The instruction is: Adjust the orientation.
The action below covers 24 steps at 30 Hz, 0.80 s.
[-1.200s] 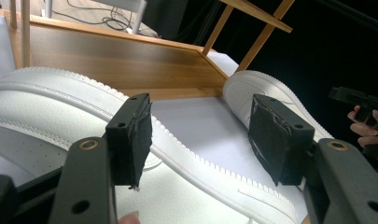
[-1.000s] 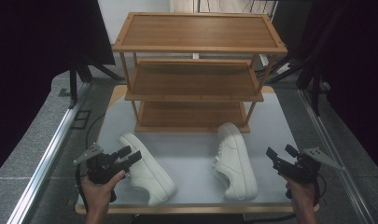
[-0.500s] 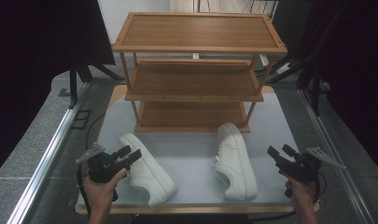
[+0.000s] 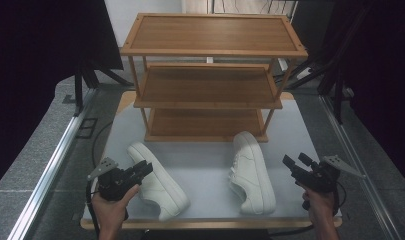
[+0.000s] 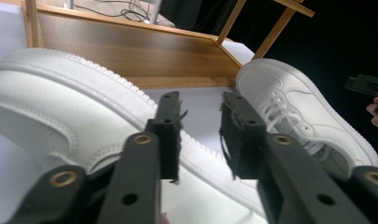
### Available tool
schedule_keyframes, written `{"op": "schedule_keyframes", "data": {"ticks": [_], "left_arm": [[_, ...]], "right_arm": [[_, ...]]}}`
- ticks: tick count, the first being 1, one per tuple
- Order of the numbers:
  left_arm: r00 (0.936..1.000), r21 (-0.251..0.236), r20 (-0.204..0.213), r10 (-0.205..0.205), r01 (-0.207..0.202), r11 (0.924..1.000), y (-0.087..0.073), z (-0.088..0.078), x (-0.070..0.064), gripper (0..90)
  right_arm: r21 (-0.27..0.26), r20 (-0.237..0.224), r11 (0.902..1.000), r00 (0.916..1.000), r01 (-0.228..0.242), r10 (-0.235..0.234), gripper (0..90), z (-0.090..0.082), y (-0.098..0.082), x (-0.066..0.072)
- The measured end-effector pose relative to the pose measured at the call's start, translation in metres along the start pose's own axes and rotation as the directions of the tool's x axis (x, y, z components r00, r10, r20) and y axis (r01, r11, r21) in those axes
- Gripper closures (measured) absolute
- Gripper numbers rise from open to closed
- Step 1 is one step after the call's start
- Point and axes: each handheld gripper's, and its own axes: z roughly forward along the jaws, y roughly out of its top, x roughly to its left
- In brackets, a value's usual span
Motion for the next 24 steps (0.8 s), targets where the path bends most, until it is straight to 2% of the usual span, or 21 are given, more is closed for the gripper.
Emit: {"op": "schedule_keyframes", "data": {"ticks": [1, 2, 3, 9, 11, 20, 24], "left_arm": [[1.0000, -0.004, 0.001, -0.005, 0.005, 1.0000, -0.001, -0.003, 0.001, 73.5], [0.9999, -0.004, -0.006, -0.009, 0.009, 0.9999, -0.002, -0.006, 0.003, 77.2], [0.9997, 0.001, -0.023, -0.012, 0.012, 0.9999, -0.004, -0.013, 0.006, 78.4], [0.9979, 0.022, -0.063, -0.015, 0.017, 0.9996, -0.012, -0.024, 0.013, 83.4], [0.9967, 0.034, -0.079, -0.018, 0.021, 0.9992, -0.020, -0.029, 0.015, 87.4], [0.9958, 0.085, -0.088, -0.027, 0.034, 0.9958, -0.041, -0.032, 0.010, 90.0], [0.9958, 0.112, -0.080, -0.046, 0.055, 0.9922, -0.058, -0.035, 0.005, 90.0]], "right_arm": [[0.004, -0.002, 1.0000, 1.0000, 0.006, -0.006, 28.4, 0.000, 0.000, 0.001], [0.005, -0.003, 1.0000, 1.0000, 0.006, -0.006, 28.6, 0.000, 0.000, 0.002], [0.004, -0.004, 1.0000, 1.0000, 0.007, -0.007, 28.6, 0.000, 0.001, 0.002], [0.028, 0.006, 0.9996, 1.0000, 0.000, 0.000, 29.2, 0.001, -0.002, 0.001], [0.031, 0.014, 0.9995, 0.9999, -0.010, 0.010, 29.4, 0.000, -0.004, 0.002], [0.047, 0.020, 0.9988, 0.9997, -0.015, 0.014, 30.0, 0.002, -0.007, 0.003], [0.066, 0.034, 0.9973, 0.9990, -0.031, 0.029, 30.2, 0.005, -0.011, 0.000]]}}
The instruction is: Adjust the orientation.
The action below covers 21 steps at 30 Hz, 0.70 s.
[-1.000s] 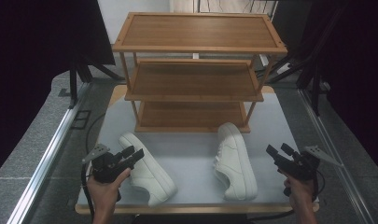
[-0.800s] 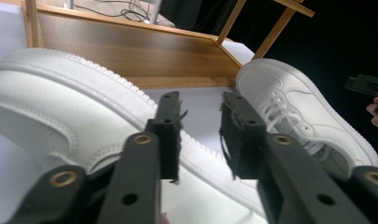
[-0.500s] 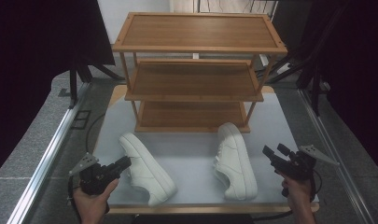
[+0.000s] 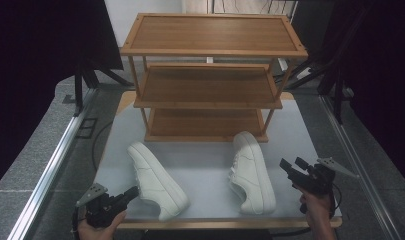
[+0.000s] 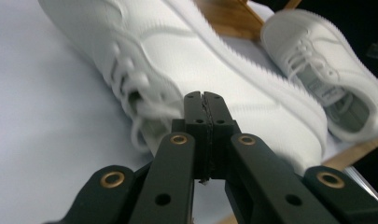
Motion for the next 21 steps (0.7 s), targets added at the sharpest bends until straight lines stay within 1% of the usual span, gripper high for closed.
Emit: {"op": "schedule_keyframes", "data": {"ticks": [1, 2, 3, 4, 5, 7, 8, 9, 10, 11, 12, 13, 15, 16, 18, 21], "left_arm": [[1.0000, 0.000, 0.000, 0.000, 0.000, 1.0000, 0.000, 0.000, 0.000, 90.0], [1.0000, 0.004, 0.004, -0.005, 0.005, 1.0000, -0.004, -0.001, -0.001, 90.0], [0.9999, 0.020, 0.007, -0.008, 0.008, 0.9998, -0.012, 0.000, -0.004, 90.0], [0.9999, 0.030, 0.009, -0.006, 0.006, 0.9995, -0.015, 0.001, -0.006, 90.0], [0.9999, 0.030, 0.009, -0.006, 0.006, 0.9995, -0.015, 0.001, -0.006, 90.0], [0.9995, 0.058, 0.030, -0.005, 0.003, 0.9983, -0.023, 0.007, -0.012, 90.0], [0.9995, 0.058, 0.030, -0.005, 0.003, 0.9983, -0.023, 0.007, -0.012, 90.0], [0.9993, 0.070, 0.038, -0.004, 0.001, 0.9975, -0.025, 0.013, -0.014, 90.0], [0.9993, 0.070, 0.038, -0.004, 0.001, 0.9975, -0.025, 0.013, -0.014, 90.0], [0.9993, 0.078, 0.037, 0.000, -0.003, 0.9970, -0.024, 0.018, -0.016, 90.0], [0.9993, 0.078, 0.037, 0.000, -0.003, 0.9970, -0.024, 0.018, -0.016, 90.0], [0.9992, 0.082, 0.039, 0.004, -0.008, 0.9966, -0.022, 0.022, -0.018, 90.0], [0.9992, 0.087, 0.039, 0.005, -0.009, 0.9962, -0.021, 0.024, -0.019, 90.0], [0.9989, 0.090, 0.046, 0.008, -0.012, 0.9959, -0.018, 0.027, -0.021, 90.0], [0.9988, 0.091, 0.048, 0.011, -0.015, 0.9957, -0.017, 0.028, -0.021, 89.7], [0.9985, 0.094, 0.049, 0.026, -0.031, 0.9951, -0.011, 0.030, -0.024, 89.3]], "right_arm": [[0.000, 0.000, 1.0000, 1.0000, 0.000, 0.000, 30.2, 0.000, 0.000, 0.000], [0.001, 0.003, 1.0000, 1.0000, -0.002, 0.002, 30.4, 0.000, 0.000, 0.000], [0.002, 0.007, 1.0000, 1.0000, -0.006, 0.006, 30.5, 0.000, -0.001, -0.001], [0.001, 0.007, 1.0000, 0.9999, -0.007, 0.007, 30.5, 0.000, -0.001, -0.001], [0.001, 0.007, 1.0000, 0.9999, -0.007, 0.007, 30.5, 0.000, -0.001, -0.001], [0.004, 0.010, 0.9999, 0.9999, -0.009, 0.009, 30.5, 0.001, 0.000, 0.000], [0.004, 0.010, 0.9999, 0.9999, -0.009, 0.009, 30.5, 0.001, 0.000, 0.000], [0.005, 0.007, 1.0000, 0.9999, -0.009, 0.009, 30.5, 0.002, 0.000, 0.001], [0.005, 0.007, 1.0000, 0.9999, -0.009, 0.009, 30.5, 0.002, 0.000, 0.001], [0.008, 0.006, 0.9999, 1.0000, -0.007, 0.007, 30.5, 0.003, -0.001, 0.001], [0.009, 0.005, 0.9999, 1.0000, -0.008, 0.008, 30.5, 0.003, -0.001, 0.001], [0.007, 0.004, 1.0000, 1.0000, -0.006, 0.006, 30.5, 0.003, -0.001, 0.001], [0.008, 0.005, 0.9999, 1.0000, -0.007, 0.006, 30.6, 0.003, -0.001, 0.001], [0.009, 0.007, 0.9999, 0.9999, -0.009, 0.009, 30.6, 0.003, -0.001, 0.001], [0.010, 0.008, 0.9999, 0.9999, -0.012, 0.011, 30.6, 0.003, -0.001, 0.000], [0.015, 0.014, 0.9997, 0.9998, -0.016, 0.016, 30.7, 0.003, -0.002, 0.000]]}}
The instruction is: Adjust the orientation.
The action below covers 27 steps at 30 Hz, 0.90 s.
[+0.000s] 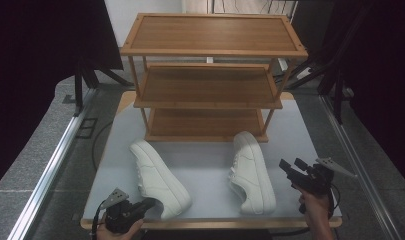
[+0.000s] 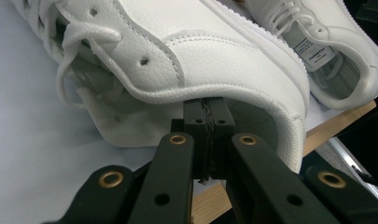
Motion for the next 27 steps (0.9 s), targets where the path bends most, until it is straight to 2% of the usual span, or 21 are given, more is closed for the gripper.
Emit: {"op": "schedule_keyframes", "data": {"ticks": [9, 13, 14, 15, 16, 20, 21, 22, 23, 24, 25, 26, 27], "left_arm": [[0.9999, -0.002, 0.000, 0.012, -0.012, 0.9999, 0.008, 0.007, -0.002, 88.5], [0.9995, -0.009, 0.007, 0.029, -0.029, 0.9995, 0.018, 0.012, -0.004, 88.5], [0.9994, -0.011, 0.007, 0.035, -0.035, 0.9993, 0.023, 0.014, -0.005, 88.5], [0.9994, -0.011, 0.007, 0.035, -0.035, 0.9993, 0.023, 0.014, -0.005, 88.5], [0.9992, -0.012, 0.010, 0.039, -0.039, 0.9992, 0.025, 0.016, -0.005, 88.5], [0.9990, -0.019, 0.032, 0.030, -0.029, 0.9994, 0.040, 0.029, -0.008, 88.7], [0.9990, -0.019, 0.032, 0.030, -0.029, 0.9994, 0.040, 0.029, -0.008, 88.8], [0.9988, -0.024, 0.035, 0.034, -0.033, 0.9992, 0.047, 0.037, -0.010, 89.1], [0.9988, -0.024, 0.035, 0.034, -0.033, 0.9992, 0.047, 0.037, -0.010, 89.5], [0.9984, -0.029, 0.040, 0.041, -0.040, 0.9988, 0.056, 0.046, -0.012, 89.8], [0.9984, -0.029, 0.040, 0.041, -0.040, 0.9988, 0.056, 0.046, -0.012, 90.0], [0.9940, -0.050, 0.102, 0.039, -0.034, 0.9981, 0.065, 0.053, -0.016, 90.0], [0.9940, -0.050, 0.102, 0.039, -0.034, 0.9981, 0.065, 0.053, -0.016, 90.0]], "right_arm": [[0.001, 0.003, 1.0000, 1.0000, 0.003, -0.003, 30.8, 0.000, 0.000, 0.001], [0.004, 0.005, 1.0000, 1.0000, -0.005, 0.005, 30.9, 0.000, -0.001, 0.000], [0.003, -0.006, 0.9996, 0.9996, -0.028, 0.028, 31.0, 0.000, -0.001, -0.001], [0.003, -0.006, 0.9996, 0.9996, -0.028, 0.028, 31.0, 0.000, -0.001, -0.001], [0.000, -0.029, 0.9985, 0.9981, -0.055, 0.055, 31.1, -0.001, -0.001, -0.003], [0.002, -0.032, 0.9998, 0.9993, -0.018, 0.018, 31.1, -0.001, 0.000, 0.000], [0.002, -0.032, 0.9998, 0.9993, -0.018, 0.018, 31.1, -0.001, 0.000, 0.000], [0.003, -0.037, 0.9999, 0.9992, -0.015, 0.015, 31.1, 0.000, 0.000, 0.002], [0.003, -0.035, 0.9999, 0.9993, -0.010, 0.010, 31.1, 0.000, 0.000, 0.002], [0.005, -0.035, 1.0000, 0.9994, -0.005, 0.005, 31.1, 0.001, 0.000, 0.003], [0.005, -0.035, 1.0000, 0.9994, -0.005, 0.005, 31.1, 0.001, 0.000, 0.003], [0.007, -0.033, 1.0000, 0.9994, -0.003, 0.003, 31.1, 0.001, -0.001, 0.003], [0.007, -0.033, 1.0000, 0.9994, -0.003, 0.003, 31.1, 0.001, -0.001, 0.003]]}}
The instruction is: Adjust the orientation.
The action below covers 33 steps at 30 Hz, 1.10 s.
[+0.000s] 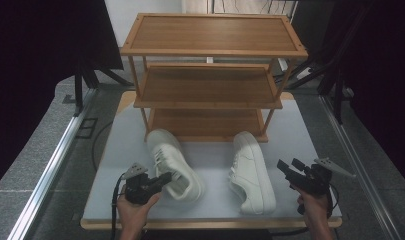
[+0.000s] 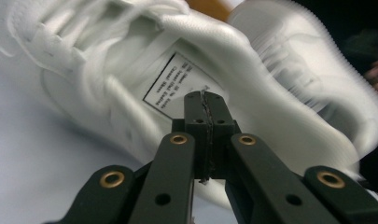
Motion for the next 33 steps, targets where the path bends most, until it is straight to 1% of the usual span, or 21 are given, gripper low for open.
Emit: {"op": "schedule_keyframes", "data": {"ticks": [1, 2, 3, 4, 5, 6, 7, 9, 12, 13, 16, 17, 18, 19, 20, 21, 22, 23, 26, 29, 33], "left_arm": [[0.9982, 0.025, -0.034, 0.049, -0.048, 0.9985, 0.009, 0.008, -0.010, 90.0], [0.9982, 0.025, -0.034, 0.049, -0.048, 0.9985, 0.009, 0.008, -0.010, 90.0], [0.9981, 0.027, -0.016, 0.059, -0.058, 0.9979, 0.016, 0.014, -0.015, 90.0], [0.9981, 0.027, -0.016, 0.059, -0.058, 0.9979, 0.016, 0.014, -0.015, 90.0], [0.9971, 0.029, -0.016, 0.075, -0.074, 0.9968, 0.021, 0.018, -0.020, 90.0], [0.9971, 0.029, -0.016, 0.075, -0.074, 0.9968, 0.021, 0.018, -0.020, 90.0], [0.9962, 0.032, -0.014, 0.086, -0.085, 0.9959, 0.025, 0.022, -0.025, 90.0], [0.9952, 0.033, -0.012, 0.097, -0.096, 0.9948, 0.029, 0.026, -0.029, 90.0], [0.9945, 0.037, -0.013, 0.104, -0.104, 0.9939, 0.031, 0.031, -0.032, 90.0], [0.9945, 0.045, -0.011, 0.104, -0.103, 0.9937, 0.032, 0.037, -0.033, 90.0], [0.9940, 0.059, -0.013, 0.108, -0.107, 0.9925, 0.031, 0.044, -0.033, 90.0], [0.9953, 0.080, -0.004, 0.096, -0.096, 0.9922, 0.027, 0.051, -0.032, 90.0], [0.9953, 0.080, -0.004, 0.096, -0.096, 0.9922, 0.027, 0.051, -0.032, 90.0], [0.9965, 0.107, 0.015, 0.083, -0.084, 0.9907, 0.021, 0.060, -0.031, 90.0], [0.9965, 0.107, 0.015, 0.083, -0.084, 0.9907, 0.021, 0.060, -0.031, 90.0], [0.9968, 0.130, 0.015, 0.078, -0.080, 0.9883, 0.015, 0.065, -0.030, 90.0], [0.9968, 0.130, 0.015, 0.078, -0.080, 0.9883, 0.015, 0.065, -0.030, 90.0], [0.9977, 0.145, 0.018, 0.066, -0.068, 0.9871, 0.009, 0.069, -0.028, 90.0], [0.9976, 0.146, 0.015, 0.068, -0.069, 0.9869, 0.006, 0.068, -0.027, 90.0], [0.9961, 0.161, -0.015, 0.087, -0.084, 0.9834, 0.004, 0.064, -0.025, 90.0], [0.9968, 0.162, -0.012, 0.079, -0.076, 0.9838, 0.002, 0.061, -0.024, 90.0]], "right_arm": [[0.001, 0.005, 1.0000, 1.0000, -0.008, 0.008, 31.1, 0.000, -0.001, -0.002], [0.001, 0.008, 0.9999, 0.9999, -0.011, 0.011, 31.1, 0.000, -0.001, -0.002], [0.001, 0.009, 0.9999, 0.9999, -0.013, 0.013, 31.1, 0.000, -0.001, -0.003], [0.001, 0.009, 0.9999, 0.9999, -0.013, 0.013, 31.1, 0.000, -0.001, -0.003], [-0.001, 0.012, 0.9999, 0.9998, -0.015, 0.015, 31.2, -0.001, -0.001, -0.004], [-0.001, 0.012, 0.9999, 0.9998, -0.015, 0.015, 31.2, -0.001, -0.001, -0.004], [-0.004, 0.014, 0.9998, 0.9997, -0.020, 0.020, 31.3, -0.001, -0.001, -0.005], [-0.003, 0.015, 0.9997, 0.9996, -0.024, 0.025, 31.3, -0.001, -0.001, -0.005], [-0.003, 0.016, 0.9998, 0.9997, -0.019, 0.019, 31.3, -0.001, -0.001, -0.004], [-0.001, 0.014, 0.9998, 0.9997, -0.020, 0.020, 31.3, -0.001, -0.001, -0.003], [0.003, 0.015, 0.9998, 0.9997, -0.019, 0.019, 31.3, 0.000, -0.002, -0.003], [0.007, 0.016, 0.9997, 0.9996, -0.022, 0.022, 31.3, 0.001, -0.003, -0.003], [0.007, 0.016, 0.9997, 0.9996, -0.022, 0.022, 31.3, 0.001, -0.003, -0.003], [0.011, 0.018, 0.9998, 0.9997, -0.018, 0.018, 31.3, 0.002, -0.004, -0.004], [0.011, 0.018, 0.9998, 0.9997, -0.018, 0.018, 31.3, 0.002, -0.004, -0.004], [0.012, 0.021, 0.9997, 0.9996, -0.019, 0.019, 31.4, 0.002, -0.004, -0.004], [0.012, 0.021, 0.9997, 0.9996, -0.019, 0.019, 31.4, 0.002, -0.004, -0.004], [0.014, 0.022, 0.9997, 0.9995, -0.022, 0.022, 31.5, 0.002, -0.004, -0.004], [0.013, 0.023, 0.9997, 0.9995, -0.022, 0.021, 31.5, 0.002, -0.004, -0.004], [0.019, 0.024, 0.9996, 0.9995, -0.022, 0.022, 31.5, 0.003, -0.005, -0.003], [0.026, 0.021, 0.9995, 0.9997, -0.016, 0.015, 31.5, 0.004, -0.006, -0.001]]}}
